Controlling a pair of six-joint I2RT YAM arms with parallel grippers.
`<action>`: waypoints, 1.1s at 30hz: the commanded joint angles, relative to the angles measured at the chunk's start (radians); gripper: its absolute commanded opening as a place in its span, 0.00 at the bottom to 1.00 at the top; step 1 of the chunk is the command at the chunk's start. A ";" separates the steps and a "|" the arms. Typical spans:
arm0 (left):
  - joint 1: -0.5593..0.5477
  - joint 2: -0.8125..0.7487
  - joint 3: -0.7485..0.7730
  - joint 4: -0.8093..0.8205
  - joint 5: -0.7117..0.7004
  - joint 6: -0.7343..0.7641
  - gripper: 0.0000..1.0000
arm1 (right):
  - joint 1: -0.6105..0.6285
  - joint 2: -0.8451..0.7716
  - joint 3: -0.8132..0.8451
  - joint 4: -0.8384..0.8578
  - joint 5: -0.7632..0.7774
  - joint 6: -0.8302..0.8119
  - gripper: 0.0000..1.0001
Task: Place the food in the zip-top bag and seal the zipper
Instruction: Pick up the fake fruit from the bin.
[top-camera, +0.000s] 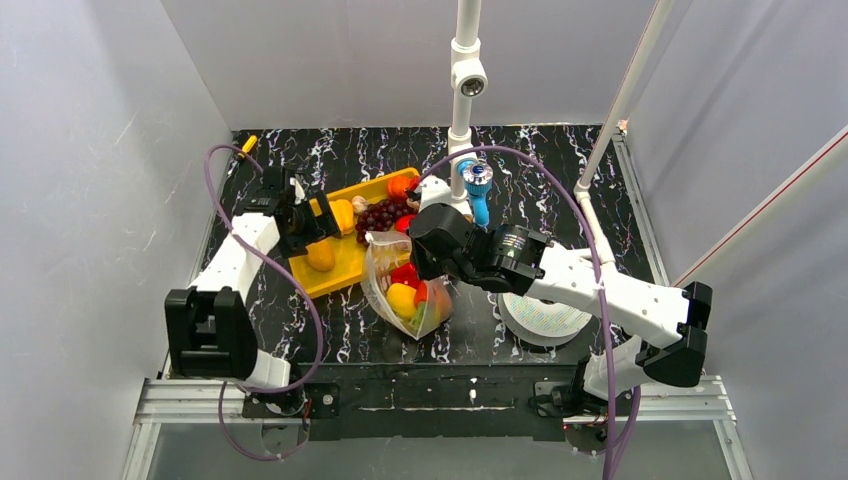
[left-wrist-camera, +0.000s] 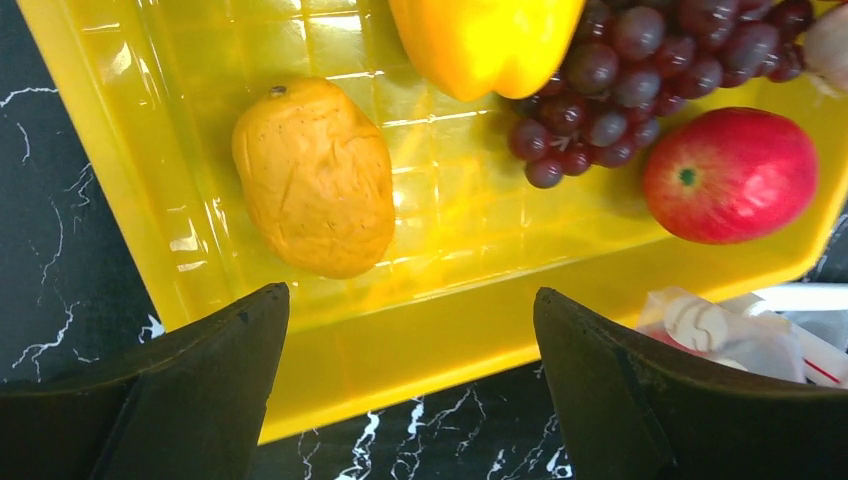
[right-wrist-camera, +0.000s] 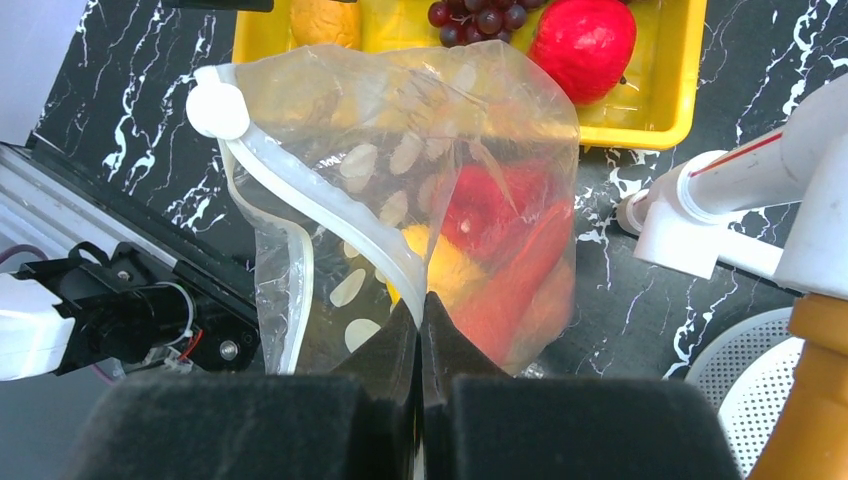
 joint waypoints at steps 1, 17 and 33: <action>0.011 0.019 0.005 0.017 0.015 0.039 0.88 | 0.007 0.007 0.048 0.006 0.023 0.009 0.01; 0.011 0.192 0.070 -0.030 -0.179 0.011 0.93 | 0.007 0.007 0.046 0.013 0.019 0.012 0.01; 0.011 0.199 0.023 0.030 -0.066 0.080 0.45 | 0.008 0.001 0.042 0.016 0.015 0.022 0.01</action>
